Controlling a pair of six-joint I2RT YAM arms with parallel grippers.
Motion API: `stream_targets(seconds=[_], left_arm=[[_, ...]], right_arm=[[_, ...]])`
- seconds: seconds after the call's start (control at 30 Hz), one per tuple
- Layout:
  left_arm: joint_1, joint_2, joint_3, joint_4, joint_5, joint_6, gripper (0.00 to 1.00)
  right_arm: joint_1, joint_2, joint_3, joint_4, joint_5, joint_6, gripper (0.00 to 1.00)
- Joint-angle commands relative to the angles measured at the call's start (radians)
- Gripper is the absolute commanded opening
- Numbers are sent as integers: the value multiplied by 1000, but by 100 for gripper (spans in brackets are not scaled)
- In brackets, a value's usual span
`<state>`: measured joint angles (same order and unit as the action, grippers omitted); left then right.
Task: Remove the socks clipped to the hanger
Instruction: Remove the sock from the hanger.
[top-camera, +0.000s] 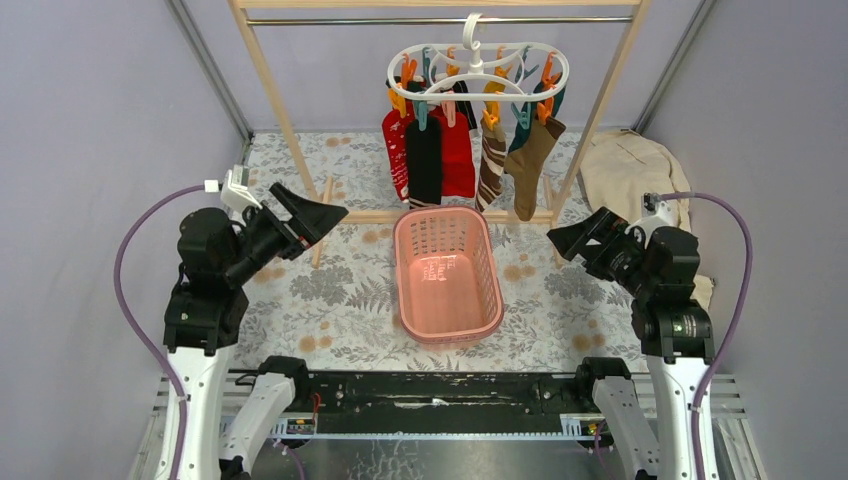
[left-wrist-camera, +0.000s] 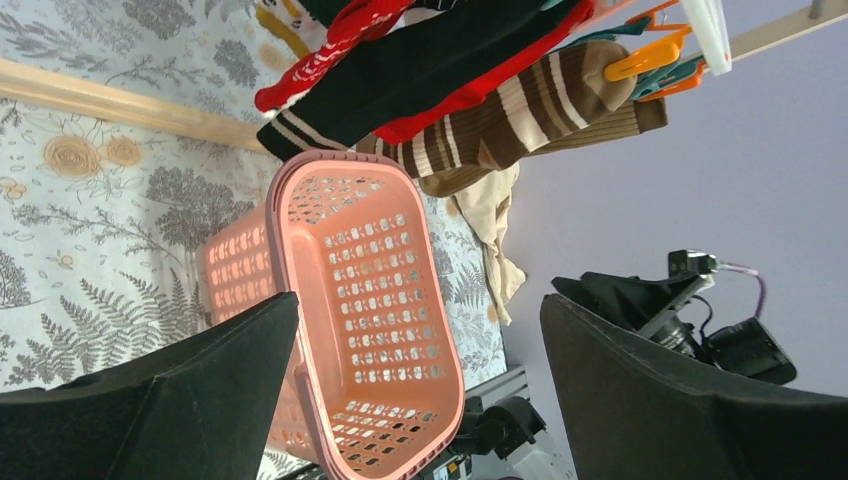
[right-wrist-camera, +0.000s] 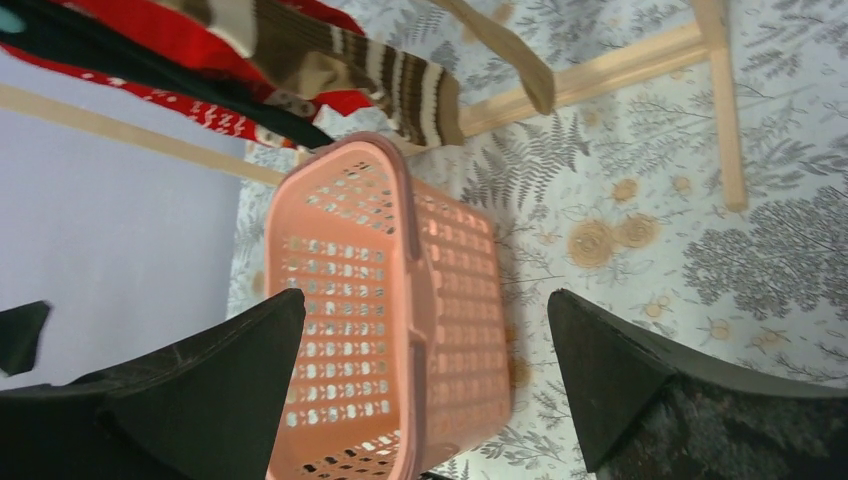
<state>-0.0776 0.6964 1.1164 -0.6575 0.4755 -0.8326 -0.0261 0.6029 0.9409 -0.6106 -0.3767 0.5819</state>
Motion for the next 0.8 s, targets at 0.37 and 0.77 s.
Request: stream_targets(seconds=[0.37, 0.77], left_arm=[[-2, 53, -77, 238, -3, 4, 99], [-2, -9, -364, 475, -90, 27, 99]], right_arm=[[3, 154, -90, 265, 131, -27, 94], [4, 408, -153, 535, 85, -30, 80]])
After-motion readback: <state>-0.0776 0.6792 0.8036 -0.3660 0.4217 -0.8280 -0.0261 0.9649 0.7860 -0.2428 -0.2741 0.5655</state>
